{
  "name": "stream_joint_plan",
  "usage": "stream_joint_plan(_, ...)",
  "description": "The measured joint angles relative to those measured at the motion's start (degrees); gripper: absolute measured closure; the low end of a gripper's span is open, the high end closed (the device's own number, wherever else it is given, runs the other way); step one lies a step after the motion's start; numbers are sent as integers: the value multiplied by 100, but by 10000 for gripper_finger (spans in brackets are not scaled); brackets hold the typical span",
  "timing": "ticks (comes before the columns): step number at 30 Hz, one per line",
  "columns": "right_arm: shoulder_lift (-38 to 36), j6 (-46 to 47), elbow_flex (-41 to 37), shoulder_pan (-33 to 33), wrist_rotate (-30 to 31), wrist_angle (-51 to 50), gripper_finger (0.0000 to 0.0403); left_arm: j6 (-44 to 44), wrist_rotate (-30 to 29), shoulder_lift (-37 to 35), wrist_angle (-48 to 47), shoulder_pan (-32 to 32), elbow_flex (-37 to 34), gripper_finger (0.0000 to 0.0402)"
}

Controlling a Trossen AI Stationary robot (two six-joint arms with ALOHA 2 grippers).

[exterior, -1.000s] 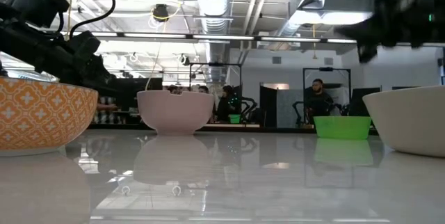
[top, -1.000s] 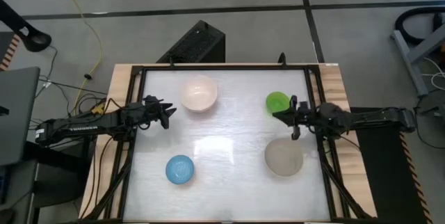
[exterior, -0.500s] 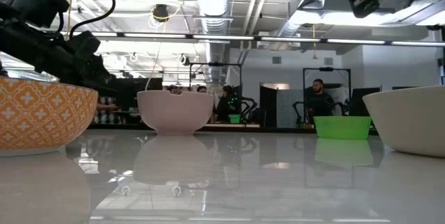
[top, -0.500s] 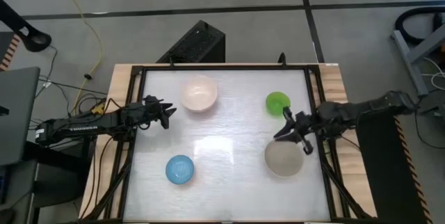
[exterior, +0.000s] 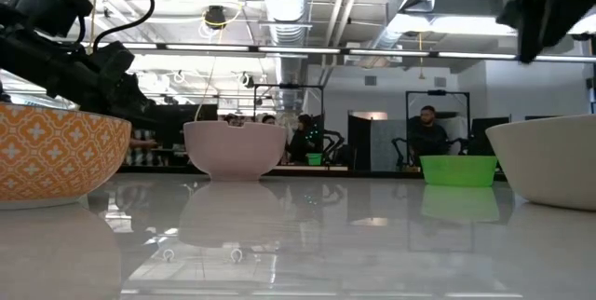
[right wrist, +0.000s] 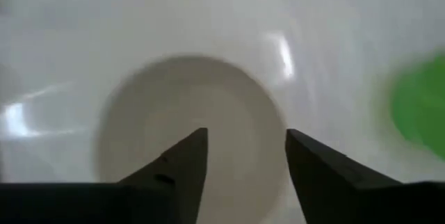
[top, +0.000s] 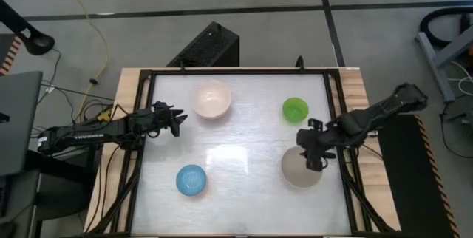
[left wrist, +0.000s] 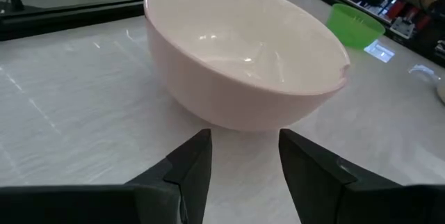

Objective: Nest bowls inside each other
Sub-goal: Stack the gray bowl on top of the white bowl

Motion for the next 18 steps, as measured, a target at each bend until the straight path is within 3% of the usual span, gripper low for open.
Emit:
stream_joint_plan(6, 298, 547, 2, -59, -13, -674, 147, -2, 0, 0, 0, 0, -1, 244)
stream_joint_plan(18, 286, 767, -698, -606, -187, -524, 142, 0, 0, 0, 0, 0, 0, 244)
